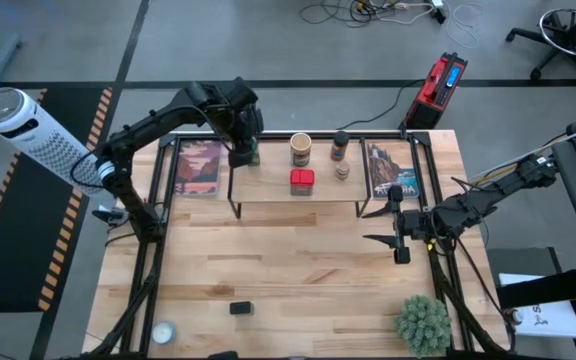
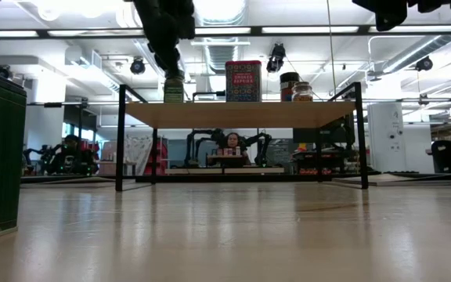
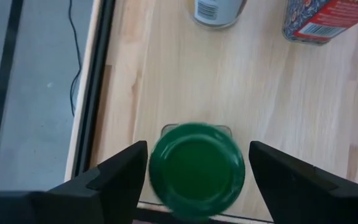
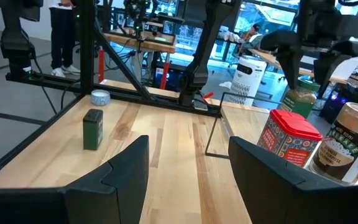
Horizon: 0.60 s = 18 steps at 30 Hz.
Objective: Shelf spices
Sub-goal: Remove the green seasoning bottle from the shelf
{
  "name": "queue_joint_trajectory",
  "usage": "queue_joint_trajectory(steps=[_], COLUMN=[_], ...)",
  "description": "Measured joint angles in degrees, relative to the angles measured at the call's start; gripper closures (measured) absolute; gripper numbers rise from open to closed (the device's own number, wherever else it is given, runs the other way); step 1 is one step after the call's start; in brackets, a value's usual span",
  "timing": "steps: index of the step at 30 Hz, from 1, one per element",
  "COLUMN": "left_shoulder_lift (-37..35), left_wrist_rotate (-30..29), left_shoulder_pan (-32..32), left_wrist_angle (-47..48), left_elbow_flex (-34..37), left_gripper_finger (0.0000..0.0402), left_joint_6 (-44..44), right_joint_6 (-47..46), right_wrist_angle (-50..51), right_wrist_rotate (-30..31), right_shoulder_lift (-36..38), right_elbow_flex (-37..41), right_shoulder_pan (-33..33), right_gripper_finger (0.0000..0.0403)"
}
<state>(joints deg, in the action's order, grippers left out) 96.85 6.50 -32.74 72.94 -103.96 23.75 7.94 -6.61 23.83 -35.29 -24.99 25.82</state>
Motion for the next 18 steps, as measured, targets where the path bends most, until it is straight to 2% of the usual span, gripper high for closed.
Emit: queue_joint_trajectory(steps=[7,18], left_shoulder_lift=[0.6,0.6], left_wrist_rotate=[-0.1,-0.2], left_shoulder_pan=[0.2,1.0], left_wrist_angle=[0.4,0.9], left_elbow_flex=[0.0,2.8], left_gripper_finger=[0.0130,0.0150], left_joint_6=[0.1,-0.2], right_joint_6=[0.0,0.0], right_wrist_angle=[0.1,0.2], right_wrist_rotate=[0.0,0.1], right_shoulder_lift=[0.0,0.0], right_elbow_flex=[0.0,0.0], right_shoulder_pan=[0.0,0.0], right_gripper_finger=[0.0204,0.0204])
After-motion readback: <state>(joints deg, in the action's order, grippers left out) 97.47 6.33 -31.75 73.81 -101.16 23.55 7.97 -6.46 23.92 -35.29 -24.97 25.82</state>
